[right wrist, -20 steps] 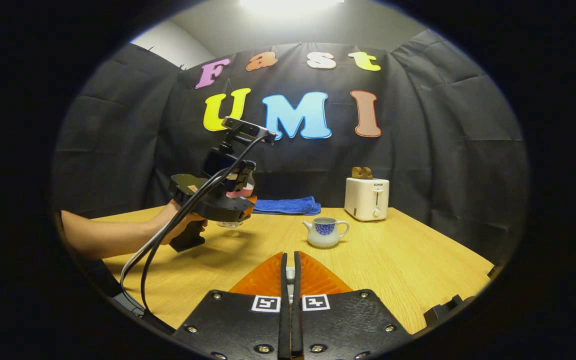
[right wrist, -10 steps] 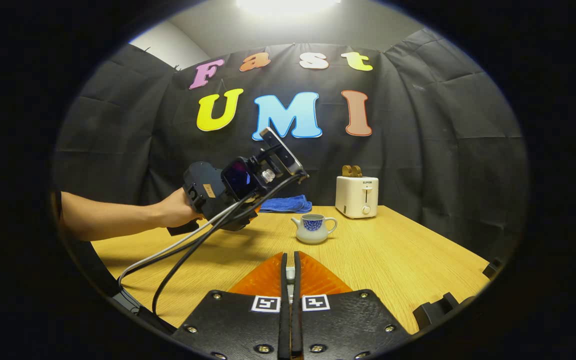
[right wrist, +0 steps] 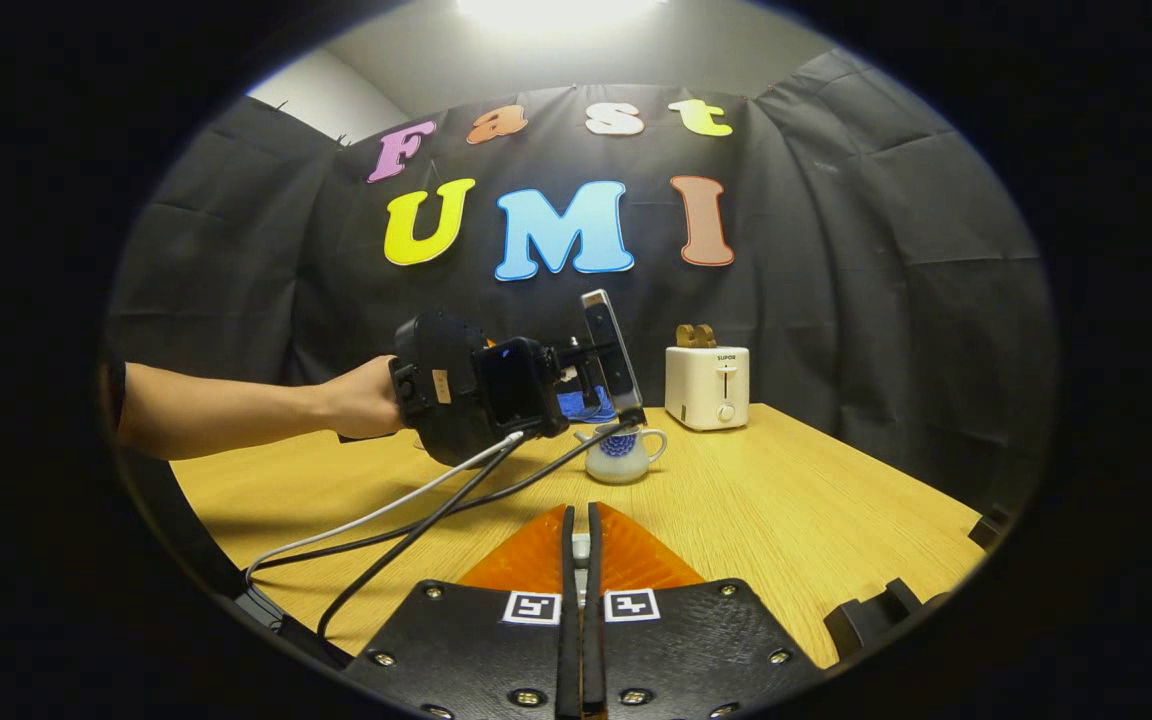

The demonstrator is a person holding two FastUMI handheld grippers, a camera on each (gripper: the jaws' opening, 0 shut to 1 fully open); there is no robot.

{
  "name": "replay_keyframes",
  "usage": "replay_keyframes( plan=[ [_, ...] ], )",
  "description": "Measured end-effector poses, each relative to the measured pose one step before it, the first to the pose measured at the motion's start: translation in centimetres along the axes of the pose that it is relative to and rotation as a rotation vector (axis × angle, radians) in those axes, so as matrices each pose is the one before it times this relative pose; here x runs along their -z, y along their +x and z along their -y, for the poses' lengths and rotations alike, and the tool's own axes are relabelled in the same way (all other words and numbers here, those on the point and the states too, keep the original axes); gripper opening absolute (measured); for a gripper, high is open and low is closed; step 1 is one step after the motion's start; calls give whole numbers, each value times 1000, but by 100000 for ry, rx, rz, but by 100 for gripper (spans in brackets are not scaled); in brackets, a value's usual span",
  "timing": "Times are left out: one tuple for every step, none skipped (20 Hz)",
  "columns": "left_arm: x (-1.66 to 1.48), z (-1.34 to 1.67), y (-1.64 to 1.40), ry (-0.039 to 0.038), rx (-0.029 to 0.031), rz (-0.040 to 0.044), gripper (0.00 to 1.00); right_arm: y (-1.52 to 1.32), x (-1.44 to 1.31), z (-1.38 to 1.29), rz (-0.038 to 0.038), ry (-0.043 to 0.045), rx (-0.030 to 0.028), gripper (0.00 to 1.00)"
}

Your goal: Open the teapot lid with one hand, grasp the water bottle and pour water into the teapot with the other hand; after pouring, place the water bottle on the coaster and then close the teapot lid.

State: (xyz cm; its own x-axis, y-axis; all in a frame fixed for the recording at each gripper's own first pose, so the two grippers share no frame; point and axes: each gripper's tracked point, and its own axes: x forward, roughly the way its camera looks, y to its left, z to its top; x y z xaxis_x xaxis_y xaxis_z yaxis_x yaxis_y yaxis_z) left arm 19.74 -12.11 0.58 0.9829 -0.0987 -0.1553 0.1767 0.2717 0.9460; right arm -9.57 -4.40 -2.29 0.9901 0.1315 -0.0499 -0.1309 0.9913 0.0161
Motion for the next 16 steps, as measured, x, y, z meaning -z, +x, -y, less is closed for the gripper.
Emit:
replay_keyframes(
  plan=[
    [-125, 177, 17, 2470, 169, -192, 87, 23, 86, 30, -92, 246, -68, 1],
    [-290, 217, 110, 1530, 400, 256, 87, -69, -34, 67, 34, 172, 93, 1],
    [-83, 65, 49, 1651, 522, -141, 87, 10, 51, 73, -82, 59, 158, 1],
    [-77, 2, 96, 2014, -163, -86, 87, -35, 21, 127, -65, 117, 205, 1],
    [-116, 15, 59, 2604, -291, -415, 87, 21, 24, 55, -76, 117, 82, 1],
    [-172, 34, 64, 2849, -314, -435, 87, 2, 40, 59, -219, 44, 87, 1],
    [35, 26, -46, 1963, -30, -380, 87, 34, 82, 30, -67, 190, 14, 1],
    [-143, 300, 88, 2946, 926, -340, 87, -6, 10, 75, 81, 188, -9, 1],
    [-131, 87, 48, 2058, 467, -118, 87, 28, 3, -6, -123, 31, -28, 1],
    [-158, -129, 29, 2794, -70, -48, 87, -3, -2, 12, 99, 134, -63, 1],
    [-23, 103, 51, 1882, 662, -92, 87, -29, -44, 52, 114, 41, 53, 1],
    [-141, 111, 179, 1492, 1129, -144, 87, -16, -6, 47, 151, 142, 77, 2],
    [93, 96, 182, 1645, 1328, -410, 87, -23, 46, 71, 33, 56, 153, 2],
    [-62, 87, 98, 1629, 551, -390, 87, -29, -34, 91, -21, -34, 199, 2],
    [-59, -46, -55, 1337, 124, -148, 87, -51, 39, 87, -18, 75, 173, 2],
    [-68, 1, -55, 1006, 122, -9, 87, 15, 0, 61, -21, 121, 103, 2]
  ],
)
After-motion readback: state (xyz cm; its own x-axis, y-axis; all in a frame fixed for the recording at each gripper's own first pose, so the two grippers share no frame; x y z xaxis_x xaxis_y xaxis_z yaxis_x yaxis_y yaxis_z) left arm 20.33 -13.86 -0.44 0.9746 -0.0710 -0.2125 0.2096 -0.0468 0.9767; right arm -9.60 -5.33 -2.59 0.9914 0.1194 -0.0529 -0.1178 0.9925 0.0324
